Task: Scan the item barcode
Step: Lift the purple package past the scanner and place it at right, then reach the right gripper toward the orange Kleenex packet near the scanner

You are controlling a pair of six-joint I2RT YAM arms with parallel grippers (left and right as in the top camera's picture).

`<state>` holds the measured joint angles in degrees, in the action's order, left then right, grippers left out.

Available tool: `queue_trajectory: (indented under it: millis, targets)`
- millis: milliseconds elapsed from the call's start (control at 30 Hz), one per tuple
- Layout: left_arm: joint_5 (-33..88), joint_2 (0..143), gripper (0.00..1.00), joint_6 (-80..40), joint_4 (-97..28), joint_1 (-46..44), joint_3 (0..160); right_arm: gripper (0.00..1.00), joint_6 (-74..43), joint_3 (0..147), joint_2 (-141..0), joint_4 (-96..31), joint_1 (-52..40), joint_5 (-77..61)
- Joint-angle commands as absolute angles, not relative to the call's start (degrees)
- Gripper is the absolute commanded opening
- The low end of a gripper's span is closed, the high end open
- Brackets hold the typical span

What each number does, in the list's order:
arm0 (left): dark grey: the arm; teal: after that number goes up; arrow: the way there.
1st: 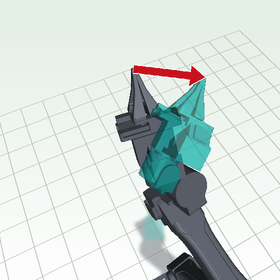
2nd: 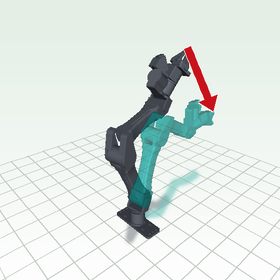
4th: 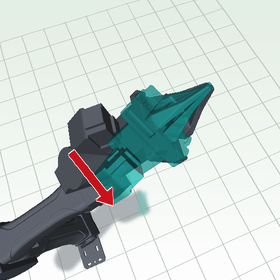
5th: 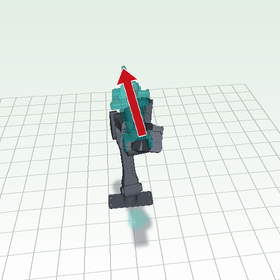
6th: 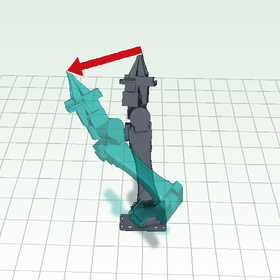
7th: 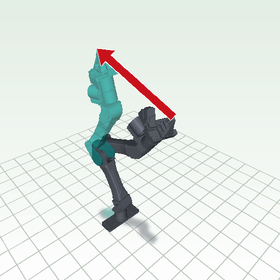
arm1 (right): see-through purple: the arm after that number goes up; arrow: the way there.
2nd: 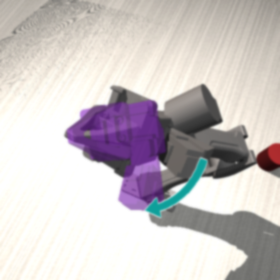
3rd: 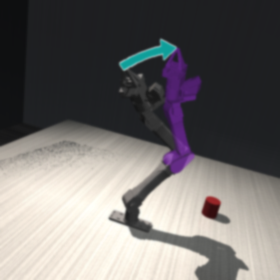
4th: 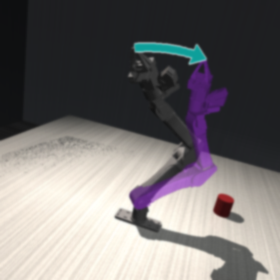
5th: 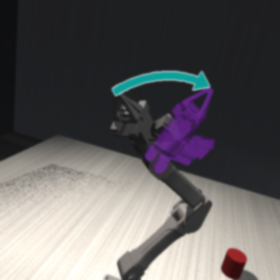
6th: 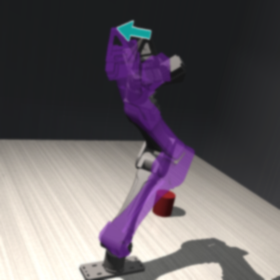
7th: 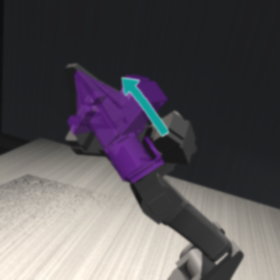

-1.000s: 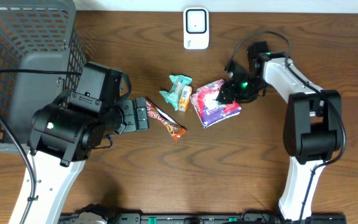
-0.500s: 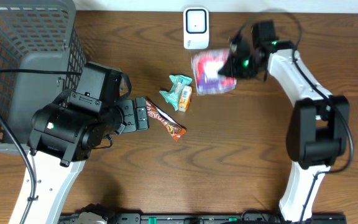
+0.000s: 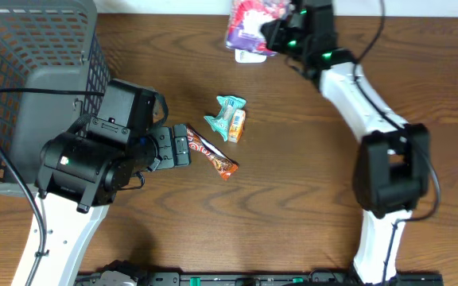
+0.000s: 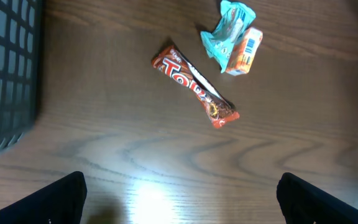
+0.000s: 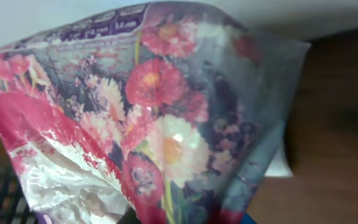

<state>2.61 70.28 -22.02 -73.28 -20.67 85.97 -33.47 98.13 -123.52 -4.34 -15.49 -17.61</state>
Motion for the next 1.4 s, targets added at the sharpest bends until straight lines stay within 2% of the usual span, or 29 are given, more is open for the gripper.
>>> queue_trajectory:
  millis: [0, 233, 633, 700, 833, 900, 1100, 1133, 1167, 1233, 1267, 1367]
  targets:
    - [2.11, 70.08, 0.98, -21.45, -73.49, -20.53, 86.48, 0.01, -39.16, 98.50, -127.35, -1.26, -16.62, -13.47]
    - [2.09, 70.08, 0.98, -21.47, -73.52, -20.53, 86.48, 0.01, -37.56, 98.56, -124.40, -1.67, -13.15, -12.67]
    - [2.11, 70.08, 0.98, -21.47, -73.49, -20.53, 86.48, 0.01, -37.78, 98.54, -115.72, -33.56, 8.12, 1.28]
    - [2.11, 70.08, 0.98, -21.45, -73.49, -20.53, 86.48, 0.01, -41.71, 98.45, -116.07, -38.57, 11.88, 4.75]
    - [2.09, 70.08, 0.98, -21.45, -73.49, -20.53, 86.48, 0.01, -60.86, 98.30, -117.47, -47.37, 19.88, 9.98]
    - [2.11, 70.08, 0.98, -21.47, -73.49, -20.53, 86.48, 0.02, -62.57, 97.65, -118.15, -47.35, 22.85, 9.85]
    - [2.09, 70.08, 0.98, -21.47, -73.49, -20.53, 86.48, 0.23, -59.20, 97.12, -120.03, -44.34, 28.84, 9.74]
    - [2.09, 70.08, 0.98, -21.47, -73.49, -20.53, 86.48, 0.30, -57.36, 97.12, -120.03, -43.59, 29.45, 9.45]
    - [2.09, 70.08, 0.98, -21.47, -73.49, -20.53, 86.48, 0.47, -55.24, 97.14, -119.96, -42.63, 29.85, 8.43]
    - [2.09, 70.08, 0.98, -21.45, -73.49, -20.53, 86.48, 0.99, -45.15, 97.21, -119.57, -38.79, 30.70, 1.58]
    - [2.11, 70.08, 0.98, -21.47, -73.49, -20.53, 86.48, 0.99, -40.40, 97.49, -119.28, -37.82, 30.98, -2.63]
    - [2.11, 70.08, 0.98, -21.47, -73.49, -20.53, 86.48, 0.99, -38.35, 98.41, -117.38, -39.59, 31.31, -8.91]
